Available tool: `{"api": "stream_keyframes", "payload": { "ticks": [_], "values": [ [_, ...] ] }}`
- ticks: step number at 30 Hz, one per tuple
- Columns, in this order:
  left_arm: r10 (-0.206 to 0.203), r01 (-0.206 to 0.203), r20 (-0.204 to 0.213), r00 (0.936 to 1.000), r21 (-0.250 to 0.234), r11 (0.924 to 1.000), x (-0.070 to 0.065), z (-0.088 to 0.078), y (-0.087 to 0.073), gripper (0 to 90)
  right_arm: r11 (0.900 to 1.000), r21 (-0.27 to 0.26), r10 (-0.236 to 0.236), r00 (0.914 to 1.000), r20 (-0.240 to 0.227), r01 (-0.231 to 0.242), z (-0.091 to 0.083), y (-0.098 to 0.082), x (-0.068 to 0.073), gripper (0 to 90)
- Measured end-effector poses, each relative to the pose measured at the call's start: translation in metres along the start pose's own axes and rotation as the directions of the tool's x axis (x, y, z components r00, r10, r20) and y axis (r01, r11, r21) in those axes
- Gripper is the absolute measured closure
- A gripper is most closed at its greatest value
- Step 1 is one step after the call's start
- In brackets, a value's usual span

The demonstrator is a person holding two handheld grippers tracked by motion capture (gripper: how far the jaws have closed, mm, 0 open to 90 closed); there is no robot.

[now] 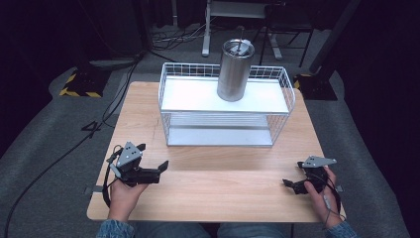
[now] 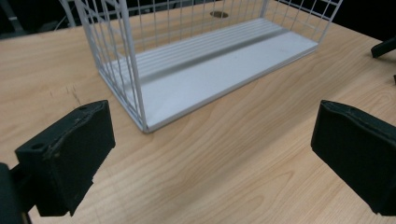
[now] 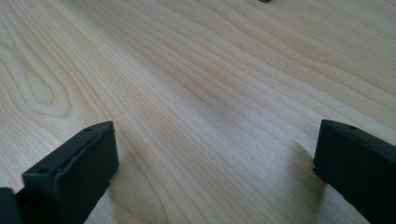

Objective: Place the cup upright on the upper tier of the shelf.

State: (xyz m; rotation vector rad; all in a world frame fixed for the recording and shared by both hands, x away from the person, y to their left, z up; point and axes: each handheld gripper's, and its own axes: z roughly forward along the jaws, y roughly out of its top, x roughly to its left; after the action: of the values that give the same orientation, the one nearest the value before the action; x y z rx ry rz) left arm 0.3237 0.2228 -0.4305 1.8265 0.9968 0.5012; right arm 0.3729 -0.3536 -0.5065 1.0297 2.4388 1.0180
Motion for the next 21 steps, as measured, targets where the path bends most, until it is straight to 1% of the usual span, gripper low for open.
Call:
{"api": "stream_keyframes", "payload": {
  "ticks": [5,11,13,15,16,17,20,21],
  "values": [
    [-0.012,0.012,-0.018,0.9998,0.035,0.9993,0.001,0.008,-0.016,0.2,1.0,0.0,0.0,1.0,0.0,0.0,0.0,0.0,0.0,0.3],
    [-0.03,0.032,-0.033,0.999,0.067,0.9972,0.007,0.013,-0.032,0.2,1.0,0.0,0.0,1.0,0.0,0.0,0.0,0.0,0.0,0.3],
    [-0.033,0.037,-0.044,0.9985,0.087,0.9955,0.009,0.015,-0.037,0.2,1.0,0.0,0.0,1.0,0.0,0.0,0.0,0.0,0.0,0.2],
    [-0.029,0.035,-0.049,0.9984,0.119,0.9923,0.01,0.017,-0.041,0.3,1.0,0.0,0.0,1.0,0.0,0.0,0.0,0.0,0.0,0.3],
    [-0.033,0.04,-0.055,0.9979,0.129,0.9908,0.01,0.019,-0.043,0.3,1.0,0.0,-0.001,1.0,0.0,0.001,0.0,0.0,0.0,0.3],
    [-0.03,0.037,-0.056,0.998,0.141,0.9894,0.011,0.02,-0.045,0.3,1.0,0.0,-0.001,1.0,0.0,0.001,0.0,0.0,0.0,0.3],
    [-0.033,0.043,-0.068,0.9972,0.156,0.9868,0.012,0.023,-0.05,0.3,1.0,0.0,-0.001,1.0,0.0,0.001,0.0,0.0,0.0,0.3],
    [-0.028,0.04,-0.069,0.9972,0.168,0.985,0.012,0.023,-0.051,0.3,1.0,0.0,-0.001,1.0,0.0,0.001,0.0,0.0,0.0,0.3]
  ]
}}
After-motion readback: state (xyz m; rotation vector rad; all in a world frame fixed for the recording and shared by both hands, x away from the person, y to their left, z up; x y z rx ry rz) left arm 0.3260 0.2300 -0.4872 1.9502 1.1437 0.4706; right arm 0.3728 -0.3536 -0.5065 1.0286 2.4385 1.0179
